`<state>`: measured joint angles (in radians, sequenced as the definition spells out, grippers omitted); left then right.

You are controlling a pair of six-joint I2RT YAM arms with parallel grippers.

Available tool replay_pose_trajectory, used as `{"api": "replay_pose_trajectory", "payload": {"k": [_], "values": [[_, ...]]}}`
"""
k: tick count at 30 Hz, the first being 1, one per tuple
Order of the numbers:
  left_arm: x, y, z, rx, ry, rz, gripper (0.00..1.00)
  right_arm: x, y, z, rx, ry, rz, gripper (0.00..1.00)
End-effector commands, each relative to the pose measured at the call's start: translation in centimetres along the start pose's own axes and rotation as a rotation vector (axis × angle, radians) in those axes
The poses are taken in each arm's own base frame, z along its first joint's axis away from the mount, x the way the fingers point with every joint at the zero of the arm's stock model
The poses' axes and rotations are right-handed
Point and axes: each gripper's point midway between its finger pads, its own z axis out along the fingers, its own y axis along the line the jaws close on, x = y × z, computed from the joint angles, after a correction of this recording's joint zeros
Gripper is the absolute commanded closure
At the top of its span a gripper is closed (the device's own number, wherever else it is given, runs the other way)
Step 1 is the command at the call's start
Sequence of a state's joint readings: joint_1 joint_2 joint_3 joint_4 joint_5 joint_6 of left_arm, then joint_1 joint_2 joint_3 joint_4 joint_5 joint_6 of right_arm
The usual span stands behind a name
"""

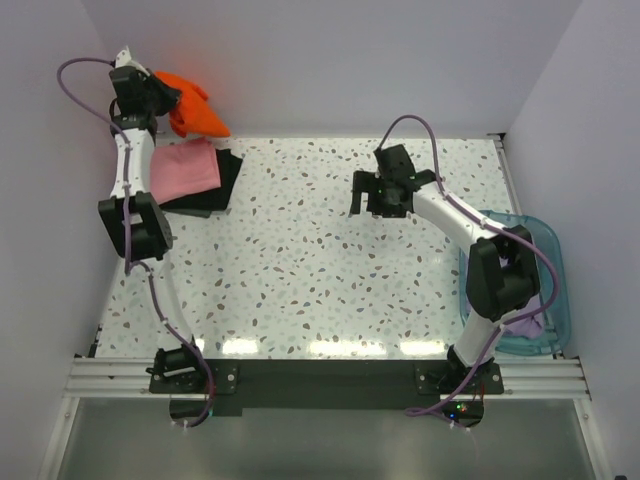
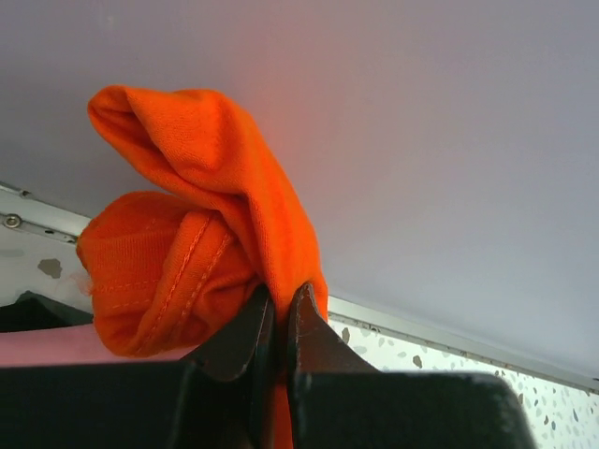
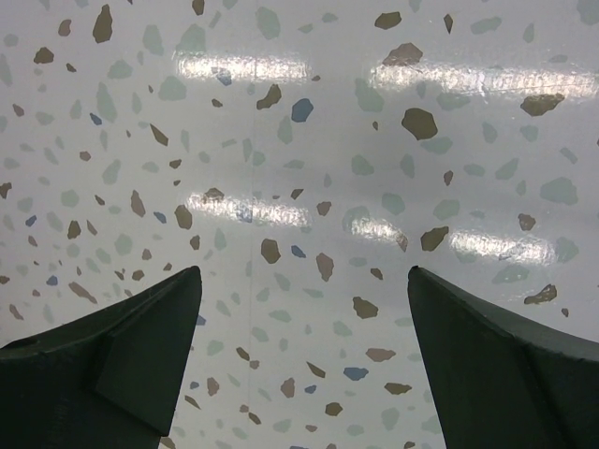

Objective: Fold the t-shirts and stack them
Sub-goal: Neatly place the folded tshirt to the corner

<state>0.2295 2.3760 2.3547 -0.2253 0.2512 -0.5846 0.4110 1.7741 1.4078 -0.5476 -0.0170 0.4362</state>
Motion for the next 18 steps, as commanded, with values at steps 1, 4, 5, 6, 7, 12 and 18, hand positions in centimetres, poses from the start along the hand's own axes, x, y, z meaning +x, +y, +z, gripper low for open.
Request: {"api": "replay_pose_trajectory", "payload": {"k": [1, 4, 5, 6, 7, 12, 18], "values": [[-8.6, -3.9, -4.4, 0.099, -0.194, 0.036, 1.00, -1.2, 0.7, -1.0, 0.001, -0.045, -0.025, 0.05], [-9.9, -4.1, -4.7, 0.113, -0.215, 0.031, 1.00, -1.2, 0.9, -1.3, 0.001, -0.050, -0.029, 0.05], [-10.1, -4.0, -4.7, 0.111, -0.216, 0.026, 1.00, -1.3, 0.9, -1.5, 0.001, -0.054, -0.031, 0.05], [-10.3, -4.0, -4.8, 0.113, -0.215, 0.022, 1.00, -1.2, 0.9, -1.5, 0.003, -0.052, -0.032, 0.05], [-10.2, -4.0, -4.9, 0.111, -0.213, 0.018, 1.00, -1.2, 0.8, -1.6, 0.004, -0.052, -0.031, 0.05], [-9.1, -2.6, -5.4, 0.080, -0.189, 0.010, 1.00, -0.6, 1.0, -1.9, 0.005, -0.046, -0.044, 0.05], [-9.6, -2.1, -5.6, 0.079, -0.192, 0.005, 1.00, -0.1, 0.9, -2.0, 0.005, -0.043, -0.046, 0.05]]}}
